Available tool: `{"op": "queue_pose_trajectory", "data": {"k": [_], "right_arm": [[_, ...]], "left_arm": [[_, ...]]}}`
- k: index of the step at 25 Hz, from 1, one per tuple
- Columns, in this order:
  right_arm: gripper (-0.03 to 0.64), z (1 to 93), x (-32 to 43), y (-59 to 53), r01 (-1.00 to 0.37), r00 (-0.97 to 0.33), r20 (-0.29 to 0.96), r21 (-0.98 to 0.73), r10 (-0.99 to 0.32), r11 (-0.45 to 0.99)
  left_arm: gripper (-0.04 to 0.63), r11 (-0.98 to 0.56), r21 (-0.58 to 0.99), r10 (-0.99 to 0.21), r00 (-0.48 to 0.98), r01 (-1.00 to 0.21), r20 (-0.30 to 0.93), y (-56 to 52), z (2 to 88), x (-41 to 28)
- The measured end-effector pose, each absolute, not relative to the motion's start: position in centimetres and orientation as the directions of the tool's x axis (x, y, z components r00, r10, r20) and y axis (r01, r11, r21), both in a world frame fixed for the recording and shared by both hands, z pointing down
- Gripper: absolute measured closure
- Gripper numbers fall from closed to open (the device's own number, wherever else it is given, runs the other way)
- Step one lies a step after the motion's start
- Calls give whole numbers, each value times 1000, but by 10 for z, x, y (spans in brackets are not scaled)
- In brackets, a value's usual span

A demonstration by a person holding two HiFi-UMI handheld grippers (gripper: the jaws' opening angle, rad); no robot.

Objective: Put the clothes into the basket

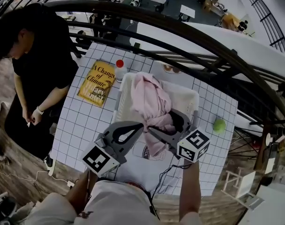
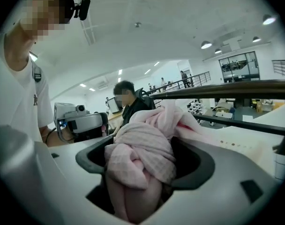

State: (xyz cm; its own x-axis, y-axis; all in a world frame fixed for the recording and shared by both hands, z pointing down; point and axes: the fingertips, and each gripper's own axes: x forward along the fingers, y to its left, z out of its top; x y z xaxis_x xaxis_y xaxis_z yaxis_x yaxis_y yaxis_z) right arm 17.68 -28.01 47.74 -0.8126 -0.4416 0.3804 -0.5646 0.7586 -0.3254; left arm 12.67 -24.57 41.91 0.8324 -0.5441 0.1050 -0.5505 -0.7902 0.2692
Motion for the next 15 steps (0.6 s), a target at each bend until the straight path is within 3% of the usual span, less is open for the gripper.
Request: {"op": "queue_pose_trajectory", "data": {"k": [15], "right_arm": [[219, 554, 161, -303, -486, -812, 521, -357, -262, 798]], "left_arm": [[591, -767, 293, -559, 818, -571, 133, -270, 444, 131]]}}
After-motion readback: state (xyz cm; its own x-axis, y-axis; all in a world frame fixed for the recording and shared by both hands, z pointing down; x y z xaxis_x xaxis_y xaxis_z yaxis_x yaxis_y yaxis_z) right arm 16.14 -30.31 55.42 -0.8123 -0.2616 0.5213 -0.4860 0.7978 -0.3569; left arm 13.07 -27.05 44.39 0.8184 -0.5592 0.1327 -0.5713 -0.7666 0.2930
